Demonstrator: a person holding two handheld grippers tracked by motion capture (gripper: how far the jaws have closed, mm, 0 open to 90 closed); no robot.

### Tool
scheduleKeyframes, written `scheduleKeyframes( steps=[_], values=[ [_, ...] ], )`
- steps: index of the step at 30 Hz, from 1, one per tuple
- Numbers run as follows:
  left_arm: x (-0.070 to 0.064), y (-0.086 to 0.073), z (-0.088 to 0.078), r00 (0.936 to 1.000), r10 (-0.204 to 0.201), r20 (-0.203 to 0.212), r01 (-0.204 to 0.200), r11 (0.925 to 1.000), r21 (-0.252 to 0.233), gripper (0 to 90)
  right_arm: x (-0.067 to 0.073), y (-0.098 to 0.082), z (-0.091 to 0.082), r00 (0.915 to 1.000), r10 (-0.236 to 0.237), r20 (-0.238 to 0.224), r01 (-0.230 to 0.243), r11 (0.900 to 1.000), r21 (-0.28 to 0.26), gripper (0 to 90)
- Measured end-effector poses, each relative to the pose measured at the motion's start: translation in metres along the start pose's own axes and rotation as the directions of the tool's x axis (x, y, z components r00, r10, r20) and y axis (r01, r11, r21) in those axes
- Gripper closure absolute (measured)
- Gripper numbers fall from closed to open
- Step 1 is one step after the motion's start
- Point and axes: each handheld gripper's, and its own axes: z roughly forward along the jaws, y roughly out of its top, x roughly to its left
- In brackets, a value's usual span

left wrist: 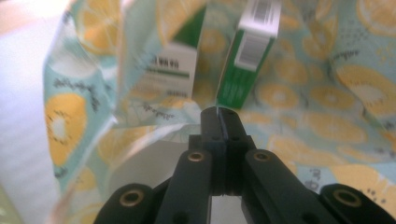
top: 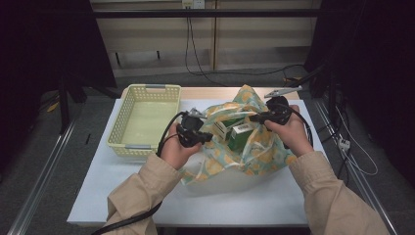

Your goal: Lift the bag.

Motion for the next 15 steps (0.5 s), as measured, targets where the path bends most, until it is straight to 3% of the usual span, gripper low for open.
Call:
scheduleKeyframes(
  steps=[15],
  values=[
    [0.007, 0.099, -0.058, 0.9972, 0.035, -0.067, -0.043, 0.9927, -0.113, 90.0, -0.006, 0.044, -0.035, 0.9987, -0.002, 0.052, 0.006, 0.997, -0.075, 90.0]
  ],
)
